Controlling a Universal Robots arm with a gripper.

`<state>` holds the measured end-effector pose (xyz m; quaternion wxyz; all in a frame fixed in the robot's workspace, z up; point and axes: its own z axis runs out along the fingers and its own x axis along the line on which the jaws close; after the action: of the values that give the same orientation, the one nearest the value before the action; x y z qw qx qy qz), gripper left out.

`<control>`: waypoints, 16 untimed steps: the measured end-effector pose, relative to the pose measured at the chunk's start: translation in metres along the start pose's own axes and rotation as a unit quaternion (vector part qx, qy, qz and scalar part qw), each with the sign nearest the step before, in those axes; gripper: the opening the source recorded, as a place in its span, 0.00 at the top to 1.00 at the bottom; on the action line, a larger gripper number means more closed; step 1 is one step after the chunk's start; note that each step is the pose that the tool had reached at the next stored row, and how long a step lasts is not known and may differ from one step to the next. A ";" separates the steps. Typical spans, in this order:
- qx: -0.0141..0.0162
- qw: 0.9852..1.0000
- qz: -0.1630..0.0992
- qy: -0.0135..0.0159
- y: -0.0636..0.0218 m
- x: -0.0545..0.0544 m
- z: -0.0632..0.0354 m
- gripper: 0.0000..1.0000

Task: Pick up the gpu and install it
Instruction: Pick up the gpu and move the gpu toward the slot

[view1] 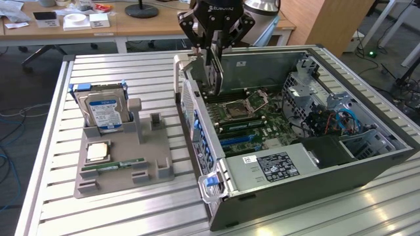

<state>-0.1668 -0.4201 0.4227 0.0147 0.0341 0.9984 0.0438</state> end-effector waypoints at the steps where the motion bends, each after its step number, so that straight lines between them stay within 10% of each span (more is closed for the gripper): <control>1: 0.000 1.000 0.000 0.000 0.0004 -0.002 0.0001 0.73; 16: -0.002 1.000 0.000 0.000 0.0055 -0.024 0.0012 0.73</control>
<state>-0.1424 -0.4162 0.4227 0.0147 0.0341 0.9983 0.0455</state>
